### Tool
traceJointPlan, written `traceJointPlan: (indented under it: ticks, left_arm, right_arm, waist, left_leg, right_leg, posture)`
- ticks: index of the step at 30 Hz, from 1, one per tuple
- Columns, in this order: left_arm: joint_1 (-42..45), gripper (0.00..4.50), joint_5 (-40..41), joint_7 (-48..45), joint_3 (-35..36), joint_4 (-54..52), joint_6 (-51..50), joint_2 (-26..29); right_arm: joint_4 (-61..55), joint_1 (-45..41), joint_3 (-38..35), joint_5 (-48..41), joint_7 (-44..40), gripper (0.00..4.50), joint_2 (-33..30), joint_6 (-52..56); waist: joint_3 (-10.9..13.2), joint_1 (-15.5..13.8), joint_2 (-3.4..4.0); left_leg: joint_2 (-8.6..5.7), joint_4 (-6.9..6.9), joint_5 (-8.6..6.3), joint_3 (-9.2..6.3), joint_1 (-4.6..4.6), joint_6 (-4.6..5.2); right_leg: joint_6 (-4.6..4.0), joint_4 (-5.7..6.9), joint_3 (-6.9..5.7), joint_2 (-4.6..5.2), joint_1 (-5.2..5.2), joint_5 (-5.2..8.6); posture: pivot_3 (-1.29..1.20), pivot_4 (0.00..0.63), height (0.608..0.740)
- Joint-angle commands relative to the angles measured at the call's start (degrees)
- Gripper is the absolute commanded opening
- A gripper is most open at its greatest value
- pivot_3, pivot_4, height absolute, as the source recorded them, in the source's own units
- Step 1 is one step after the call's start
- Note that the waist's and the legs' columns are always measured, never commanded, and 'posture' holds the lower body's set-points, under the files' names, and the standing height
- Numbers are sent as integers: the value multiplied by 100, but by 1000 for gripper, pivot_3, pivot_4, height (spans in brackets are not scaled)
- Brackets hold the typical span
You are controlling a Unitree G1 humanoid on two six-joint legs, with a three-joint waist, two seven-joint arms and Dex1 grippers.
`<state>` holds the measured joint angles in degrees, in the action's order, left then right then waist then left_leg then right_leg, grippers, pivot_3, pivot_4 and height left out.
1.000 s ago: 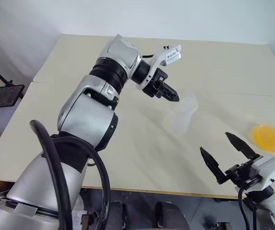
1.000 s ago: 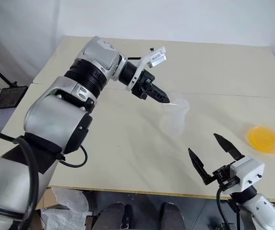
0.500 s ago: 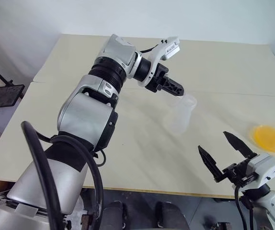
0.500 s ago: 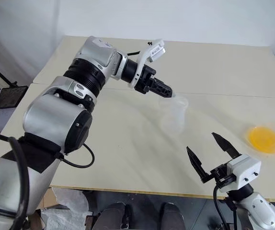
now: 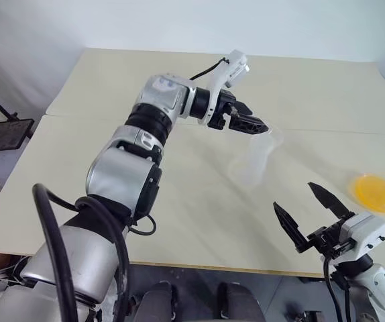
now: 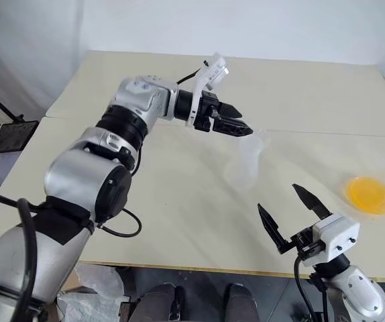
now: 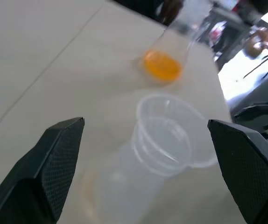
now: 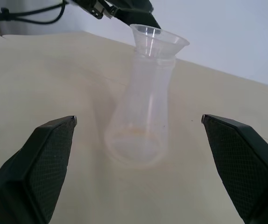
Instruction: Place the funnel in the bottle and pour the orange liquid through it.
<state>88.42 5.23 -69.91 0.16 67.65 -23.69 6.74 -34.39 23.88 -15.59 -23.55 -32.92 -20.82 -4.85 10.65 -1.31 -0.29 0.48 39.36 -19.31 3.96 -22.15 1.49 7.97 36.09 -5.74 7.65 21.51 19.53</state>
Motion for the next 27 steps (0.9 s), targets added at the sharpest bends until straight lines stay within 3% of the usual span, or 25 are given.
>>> traceJointPlan:
  ticks: [1,8,13,20,27]
  left_arm:
    - [-417,4491,595,-684,525,-567,1133,241]
    - [-1764,4491,906,-1361,792,-1368,2046,1123]
    - [-3116,4491,1184,-1365,997,-2472,2912,1430]
    - [-4552,4491,1410,-701,995,-4061,2307,1657]
    - [-5151,4491,1645,-614,812,-4818,1707,1809]
  right_arm:
    - [-277,86,-59,-28,115,4500,30,-55]
    - [-355,208,-582,-341,433,4500,96,-2]
    - [-89,339,-1522,-370,776,4500,325,-437]
    - [61,1198,-2654,-614,1071,4500,1152,-1142]
    - [362,1713,-2943,-830,1137,4500,1768,-1608]
  waist:
    - [-1,18,2]
    - [-6,45,10]
    - [-7,-26,11]
    - [-10,-13,16]
    - [-23,16,34]
  left_leg:
    - [0,2,0,0,0,-1]
    - [8,14,0,-5,2,-1]
    - [16,39,-4,-21,-5,6]
    - [16,46,-5,-27,-8,7]
    - [22,41,-5,-15,5,7]
  right_leg:
    - [0,3,0,-1,1,0]
    - [-1,23,-1,0,1,0]
    - [-1,42,-4,14,-3,0]
    - [-1,43,-4,13,-9,0]
    - [-1,44,14,10,-10,0]
  posture:
    - [0,150,740]
    - [0,150,740]
    - [0,150,740]
    - [0,150,740]
    - [0,150,740]
